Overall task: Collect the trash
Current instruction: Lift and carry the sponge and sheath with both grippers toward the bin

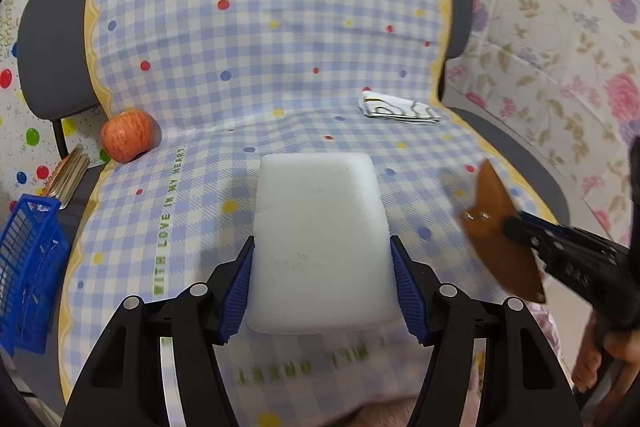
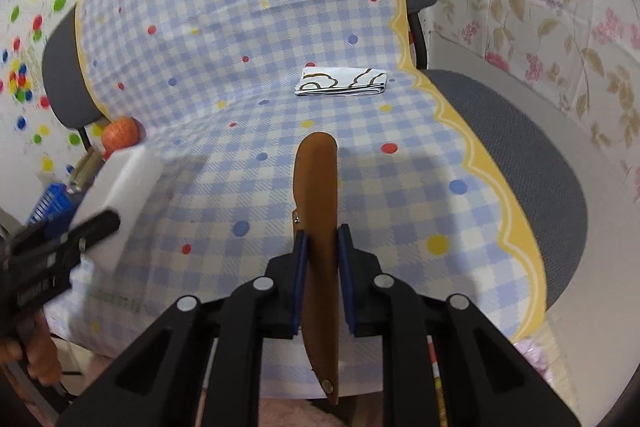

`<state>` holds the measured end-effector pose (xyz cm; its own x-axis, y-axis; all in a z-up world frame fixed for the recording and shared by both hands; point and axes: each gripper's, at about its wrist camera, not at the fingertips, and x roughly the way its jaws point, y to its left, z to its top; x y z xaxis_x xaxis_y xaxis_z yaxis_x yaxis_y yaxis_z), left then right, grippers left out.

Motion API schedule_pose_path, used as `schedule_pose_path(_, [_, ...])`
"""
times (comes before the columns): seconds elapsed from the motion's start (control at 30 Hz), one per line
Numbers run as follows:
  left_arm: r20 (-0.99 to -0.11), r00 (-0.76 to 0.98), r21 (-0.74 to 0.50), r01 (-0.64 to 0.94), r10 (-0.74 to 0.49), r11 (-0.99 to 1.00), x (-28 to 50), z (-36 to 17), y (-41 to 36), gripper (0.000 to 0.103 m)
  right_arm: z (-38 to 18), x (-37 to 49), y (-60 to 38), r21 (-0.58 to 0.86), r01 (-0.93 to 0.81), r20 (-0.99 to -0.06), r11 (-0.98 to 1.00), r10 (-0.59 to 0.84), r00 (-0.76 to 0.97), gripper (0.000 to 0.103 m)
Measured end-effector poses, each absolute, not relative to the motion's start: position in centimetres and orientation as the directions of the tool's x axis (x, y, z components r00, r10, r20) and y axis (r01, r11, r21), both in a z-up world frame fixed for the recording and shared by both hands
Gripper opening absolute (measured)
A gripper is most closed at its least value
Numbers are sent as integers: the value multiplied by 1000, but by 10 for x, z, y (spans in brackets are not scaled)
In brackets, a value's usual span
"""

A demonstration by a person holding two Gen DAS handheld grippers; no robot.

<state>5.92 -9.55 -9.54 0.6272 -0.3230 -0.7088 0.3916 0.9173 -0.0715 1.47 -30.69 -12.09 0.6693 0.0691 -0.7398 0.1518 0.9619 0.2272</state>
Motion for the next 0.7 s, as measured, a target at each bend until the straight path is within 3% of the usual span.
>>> schedule_pose_path(0.27, [-686, 646, -54, 413, -334, 909, 35, -82, -99, 64, -102, 7, -307, 225, 141, -709, 964, 63, 703, 14])
schedule_pose_path(0.7, [-589, 647, -58, 564, -484, 824, -37, -42, -144, 64, -54, -89, -323, 205, 170, -644, 964, 2, 765, 14])
